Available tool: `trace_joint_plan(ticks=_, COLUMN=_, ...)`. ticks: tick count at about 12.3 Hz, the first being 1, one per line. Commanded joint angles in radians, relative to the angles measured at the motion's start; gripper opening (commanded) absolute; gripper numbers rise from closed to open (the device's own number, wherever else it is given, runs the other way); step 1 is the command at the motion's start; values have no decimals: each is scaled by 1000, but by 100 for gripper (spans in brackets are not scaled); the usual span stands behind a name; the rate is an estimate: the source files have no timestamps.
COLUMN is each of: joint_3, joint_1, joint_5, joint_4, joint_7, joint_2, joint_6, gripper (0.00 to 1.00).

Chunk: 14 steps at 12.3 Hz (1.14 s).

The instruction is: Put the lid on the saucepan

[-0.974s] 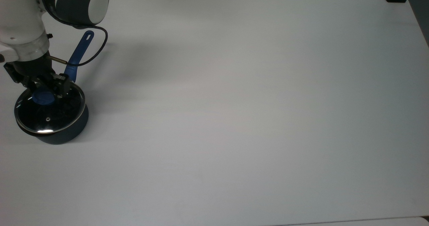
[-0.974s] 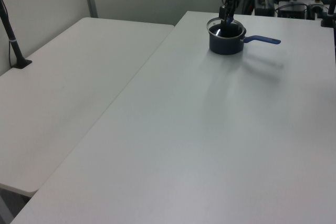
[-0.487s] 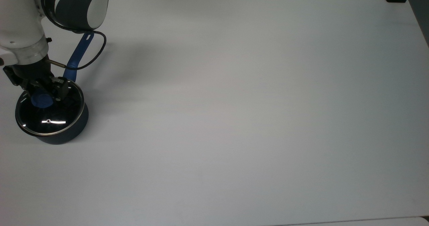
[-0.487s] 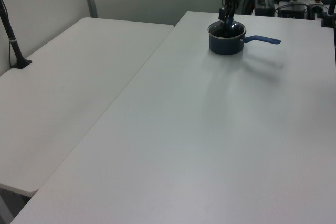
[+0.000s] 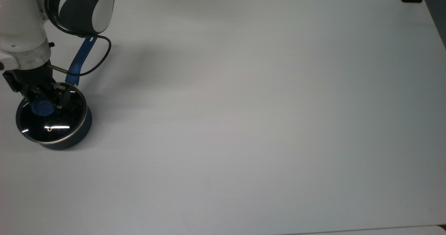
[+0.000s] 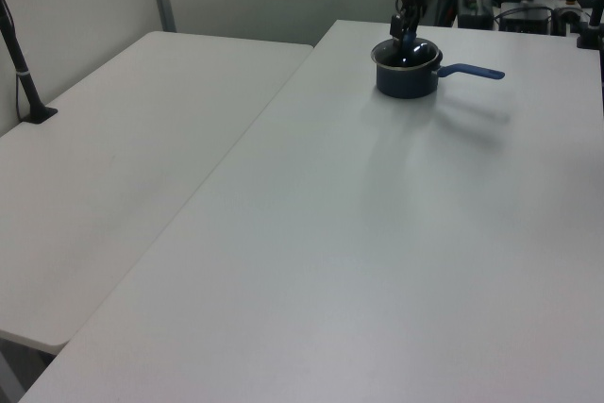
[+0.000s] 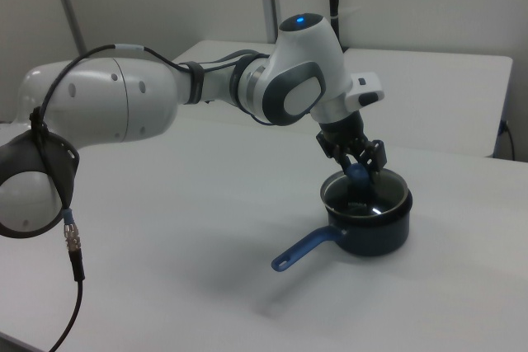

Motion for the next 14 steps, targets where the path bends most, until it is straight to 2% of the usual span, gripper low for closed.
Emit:
trace_joint_plan(ticks=1, joint_3=-11, joint_1=-9, joint_5=20, joint_4=23, joint_7=10, joint_2=42, joint_6=60, gripper=51)
trace_joint_plan(ticks=14, joint_3=-13, joint_1=-18, joint_5=19, joint_4=-50, joint_7=-118, joint_2=14, joint_6=46, gripper=51)
